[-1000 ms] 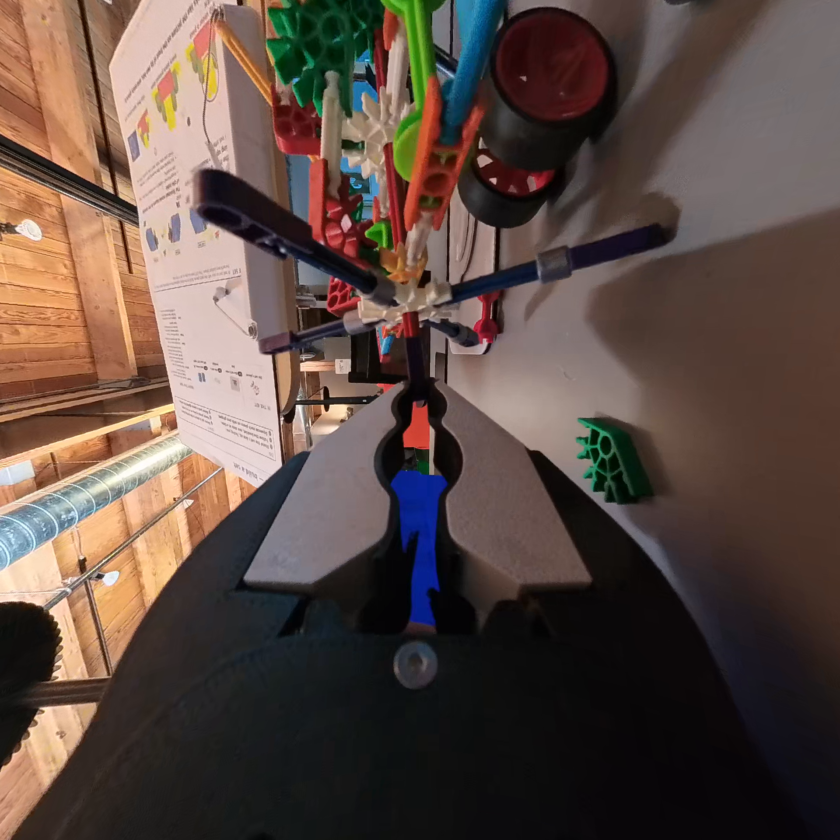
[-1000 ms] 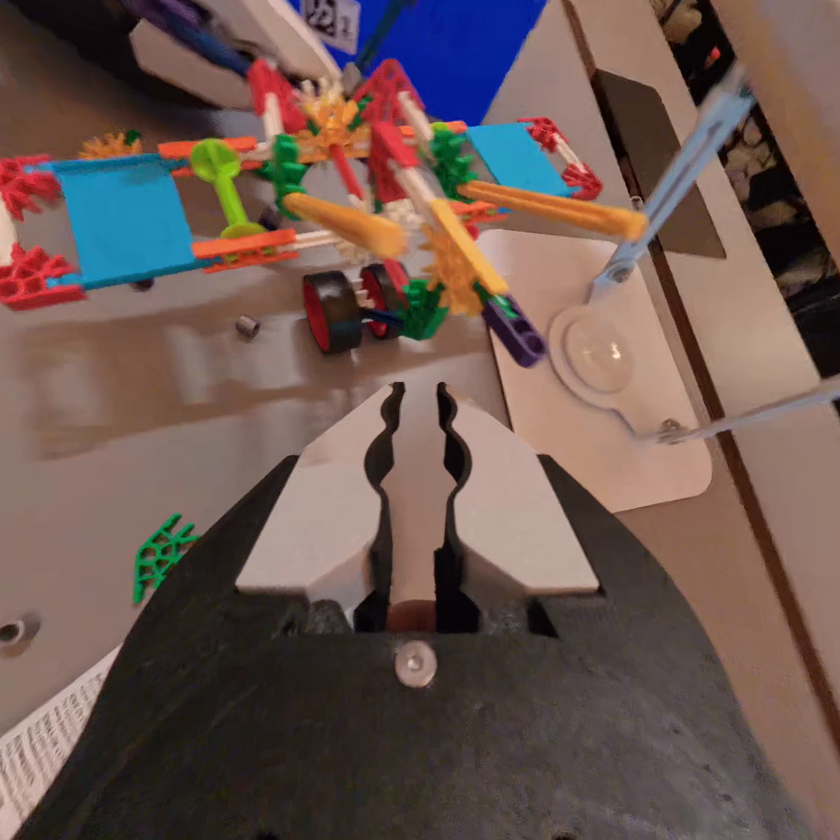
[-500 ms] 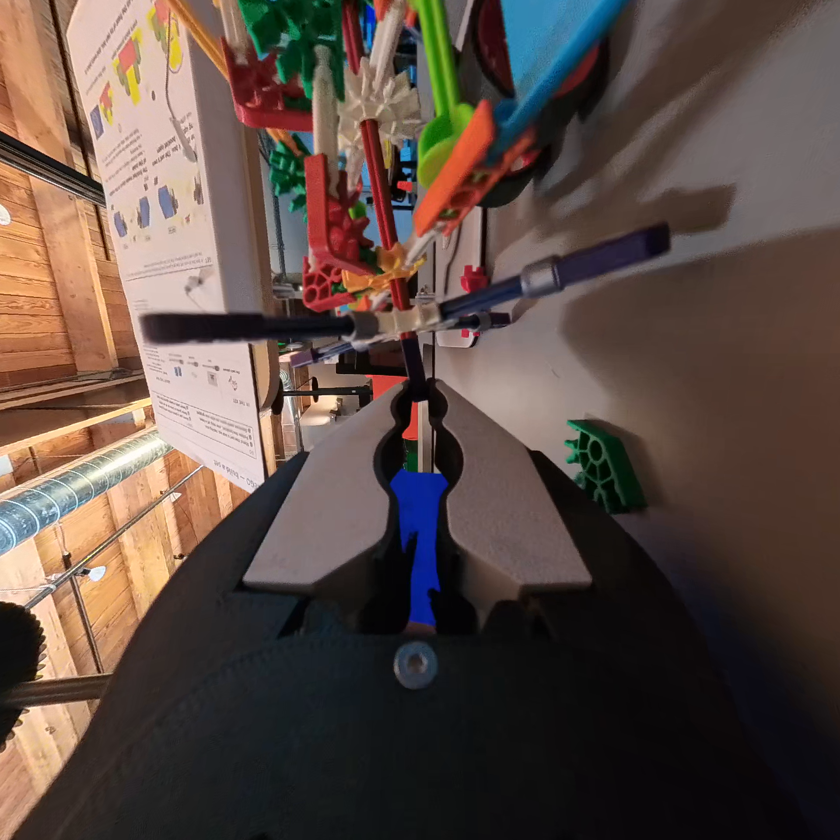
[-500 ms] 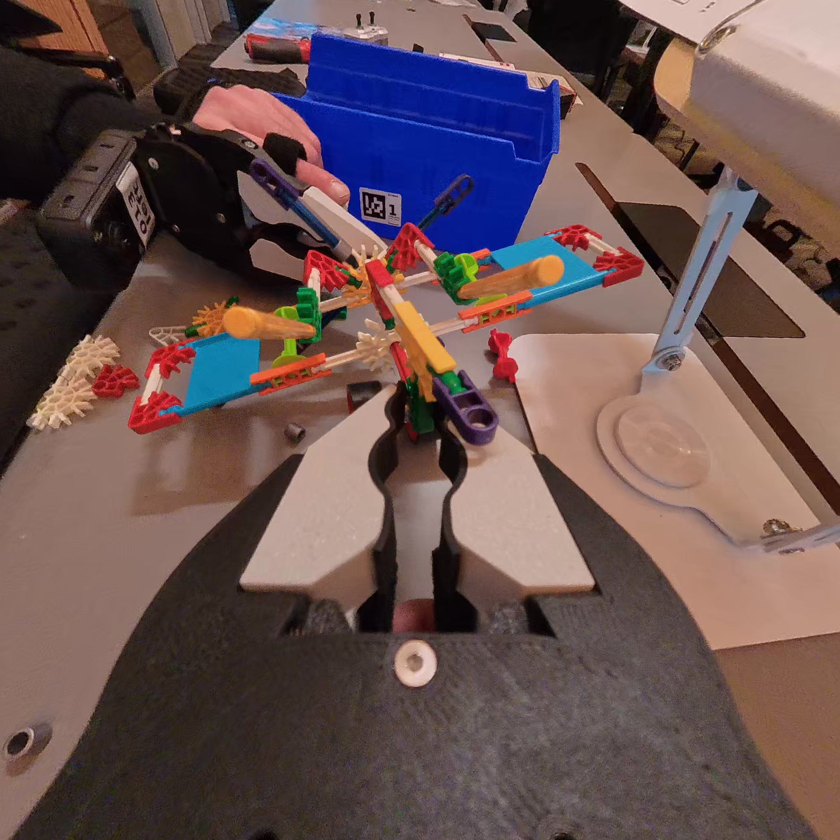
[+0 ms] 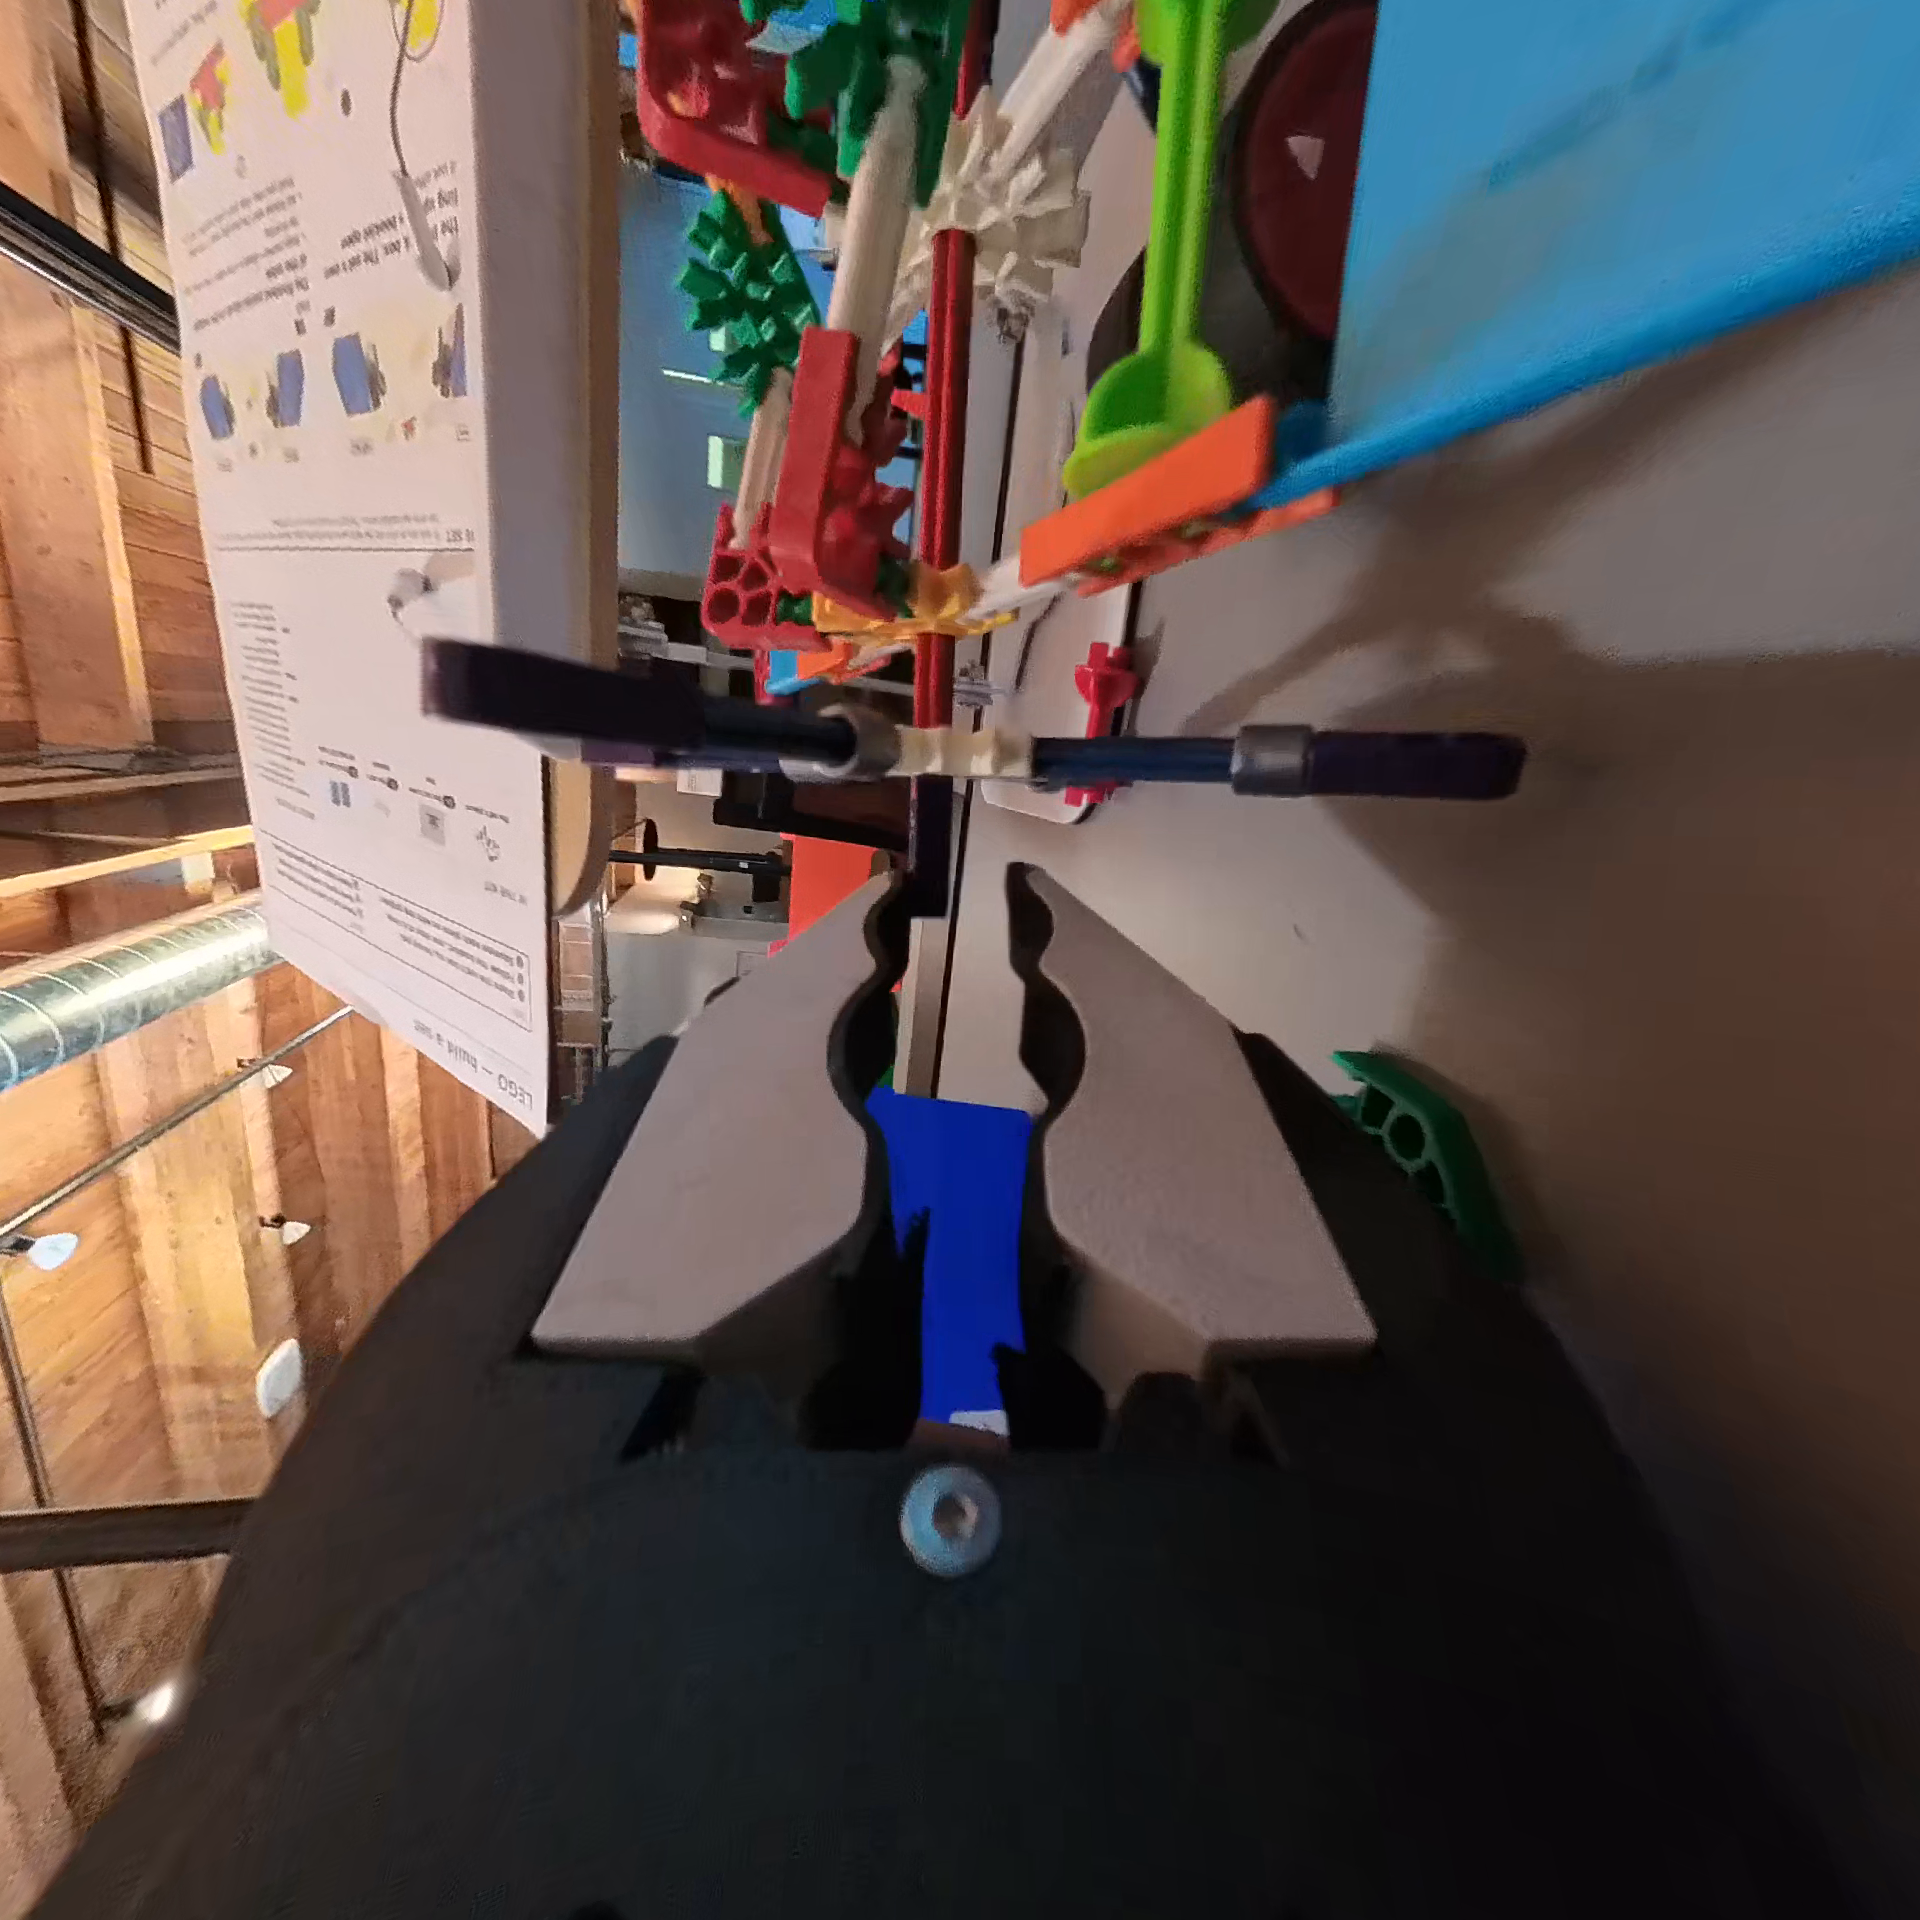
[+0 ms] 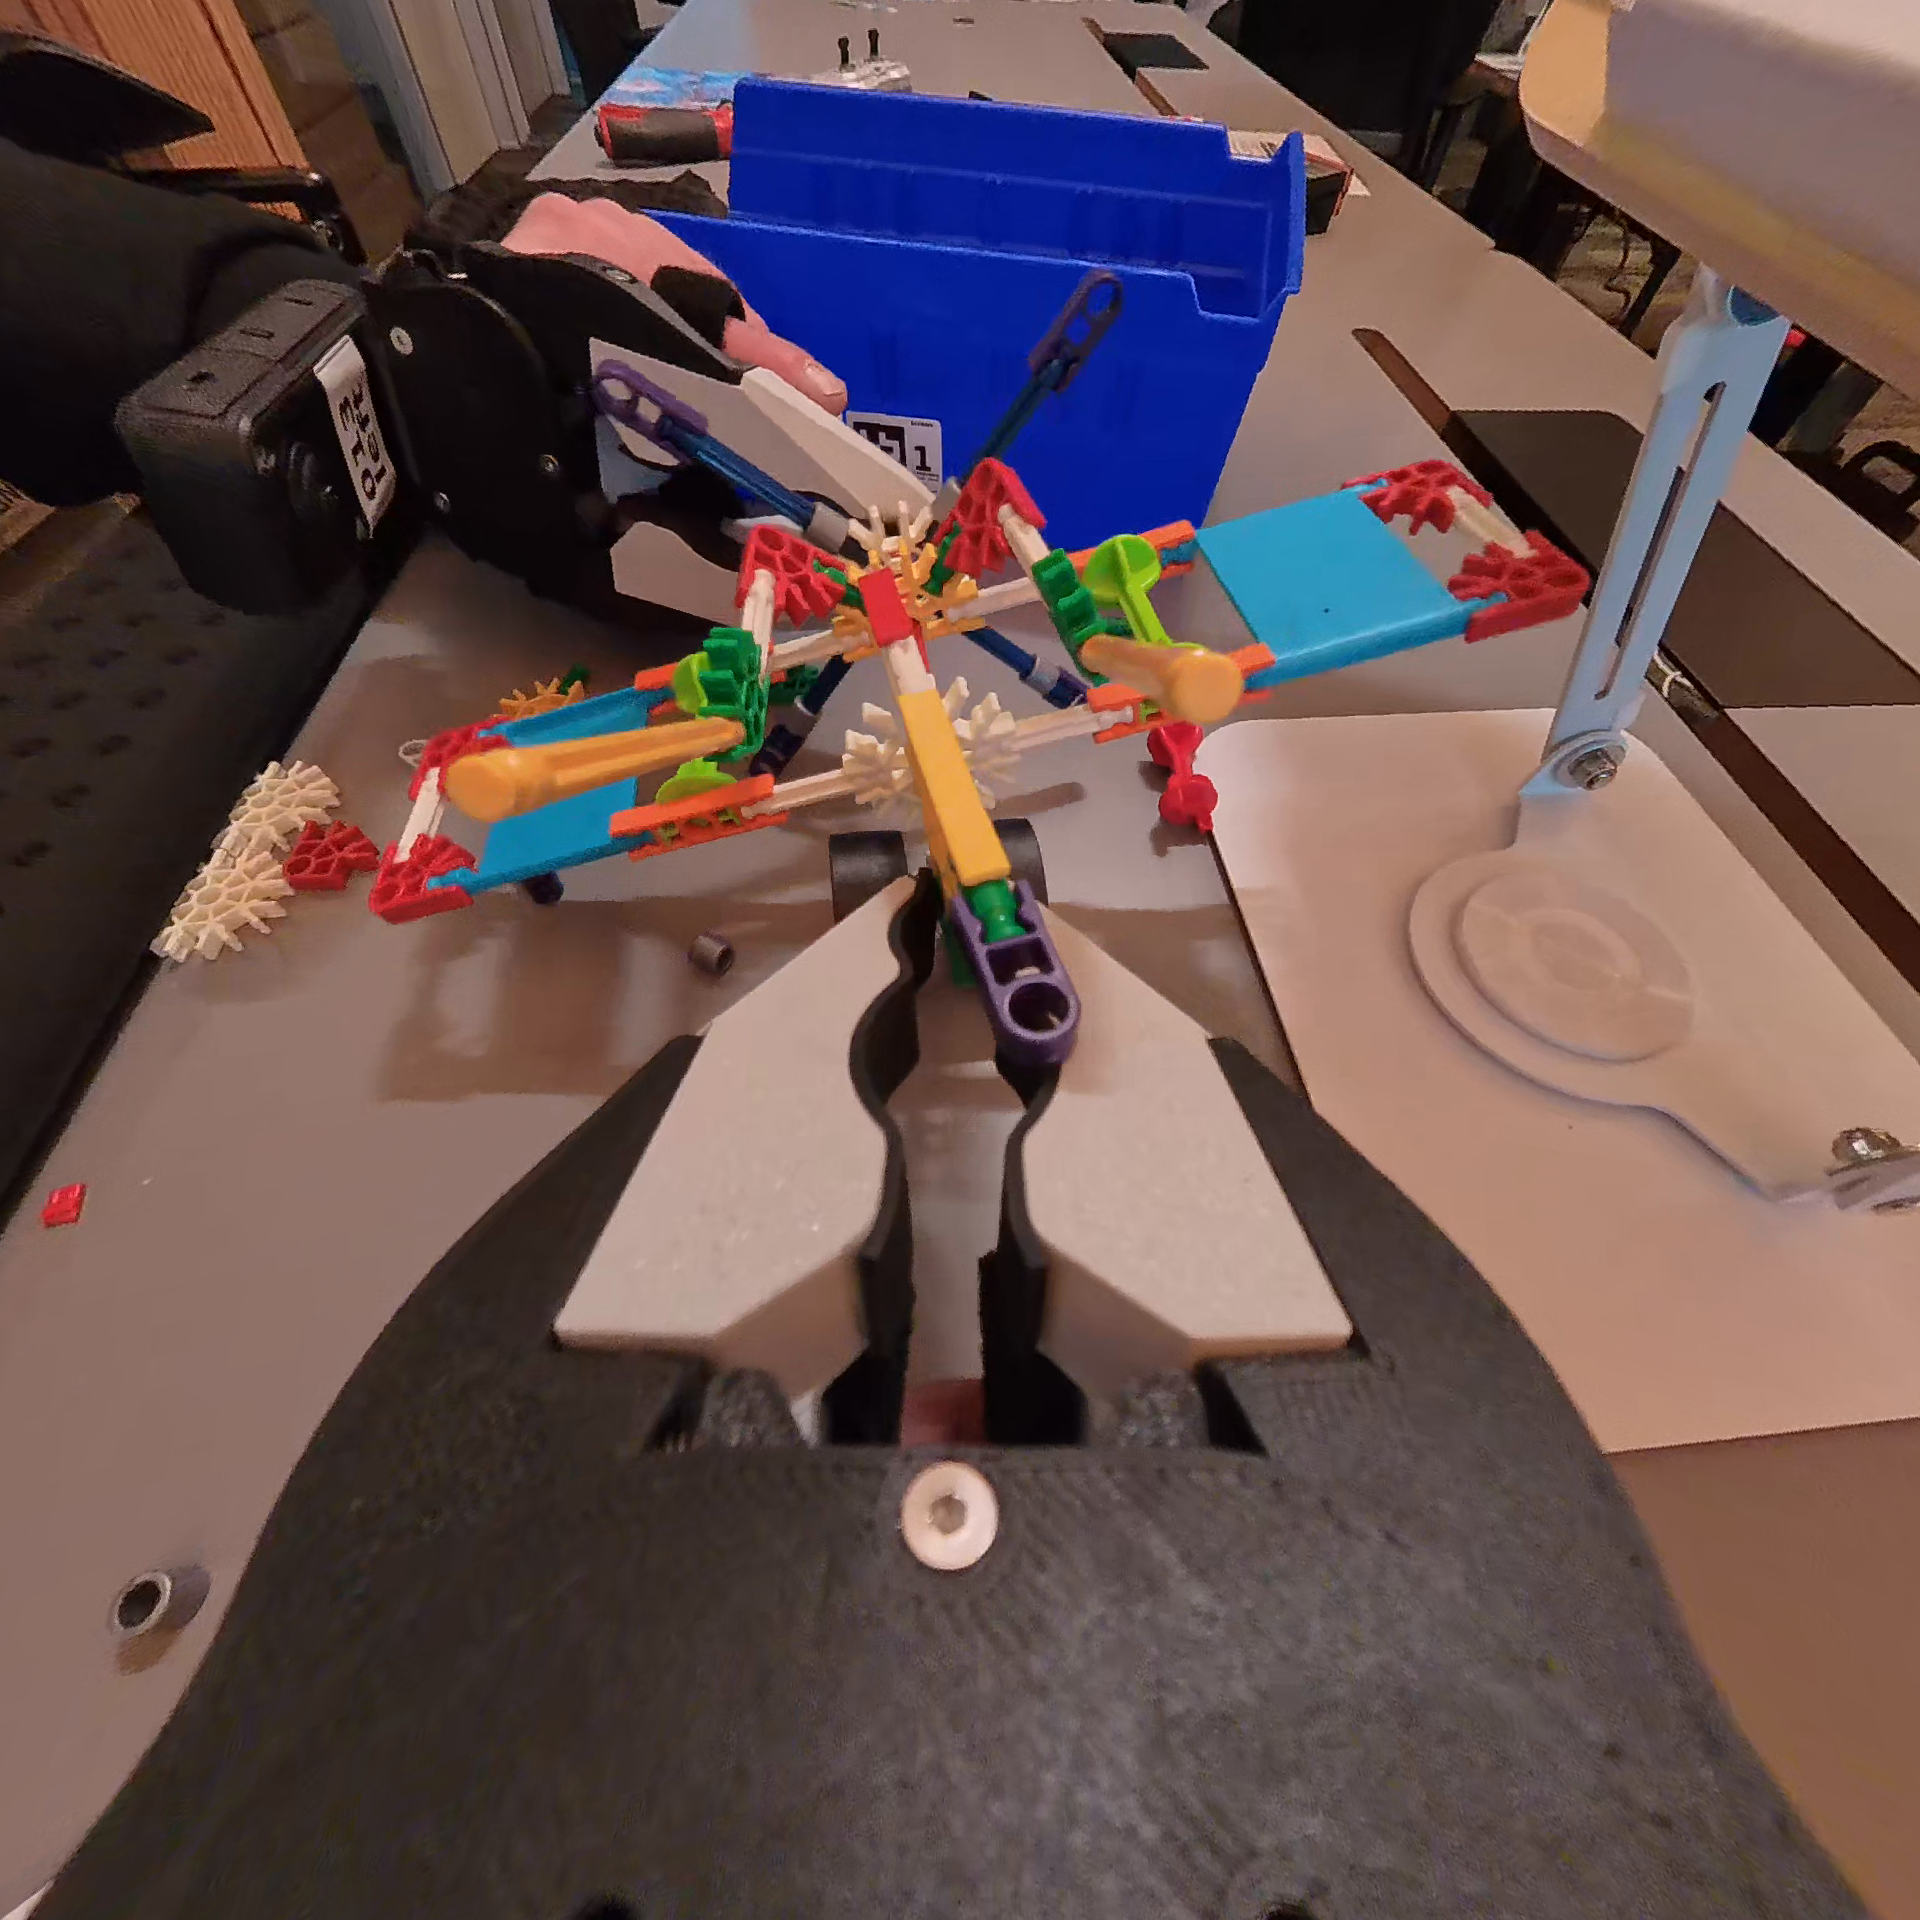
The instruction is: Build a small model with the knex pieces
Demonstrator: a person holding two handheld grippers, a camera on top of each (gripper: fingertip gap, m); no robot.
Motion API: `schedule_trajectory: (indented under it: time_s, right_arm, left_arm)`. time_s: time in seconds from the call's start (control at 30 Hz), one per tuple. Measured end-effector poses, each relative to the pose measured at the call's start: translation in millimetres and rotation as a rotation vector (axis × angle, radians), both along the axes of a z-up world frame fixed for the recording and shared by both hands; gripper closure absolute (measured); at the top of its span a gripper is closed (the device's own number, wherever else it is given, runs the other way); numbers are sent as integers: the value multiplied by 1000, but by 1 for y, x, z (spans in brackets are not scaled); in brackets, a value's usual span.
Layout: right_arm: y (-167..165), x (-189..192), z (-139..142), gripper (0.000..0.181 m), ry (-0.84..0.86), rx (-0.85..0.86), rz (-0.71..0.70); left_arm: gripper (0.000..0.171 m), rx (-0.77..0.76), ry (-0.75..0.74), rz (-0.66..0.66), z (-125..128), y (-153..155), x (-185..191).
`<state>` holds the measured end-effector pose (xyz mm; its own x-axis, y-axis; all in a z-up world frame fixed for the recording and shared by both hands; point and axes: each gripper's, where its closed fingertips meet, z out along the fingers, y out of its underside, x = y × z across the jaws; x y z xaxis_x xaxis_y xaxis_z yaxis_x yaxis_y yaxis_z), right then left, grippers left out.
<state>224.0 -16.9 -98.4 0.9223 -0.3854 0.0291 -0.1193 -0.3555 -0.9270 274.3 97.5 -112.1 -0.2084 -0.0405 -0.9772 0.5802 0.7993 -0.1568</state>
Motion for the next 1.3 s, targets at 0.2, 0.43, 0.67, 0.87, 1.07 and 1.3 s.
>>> schedule_trajectory:
  time_s: [0.2, 0.43, 0.67, 0.87, 1.07, 1.3]
  right_arm:
    - [1, 0, 0, 178, 5, 8, 1]
    - [1, 0, -1, 178, -2, -2, -1]
    - [3, -2, -1, 178, -16, -18, 0]
    - [2, -1, -4, 178, -10, -31, 0]
    - [2, -1, -4, 178, -9, -30, 3]
    - [2, 0, -4, 178, -12, -33, 5]
  left_arm:
    - [136, -27, -13, 16, 8, 3, 2]
    - [136, -23, -3, 12, 5, 1, -1]
    - [136, -4, 23, 13, -3, -8, 3]
    - [140, -37, 33, 17, 2, -14, 8]
    - [150, -47, 20, 10, 5, -13, 8]
    - [151, -47, 21, 10, 4, -12, 8]
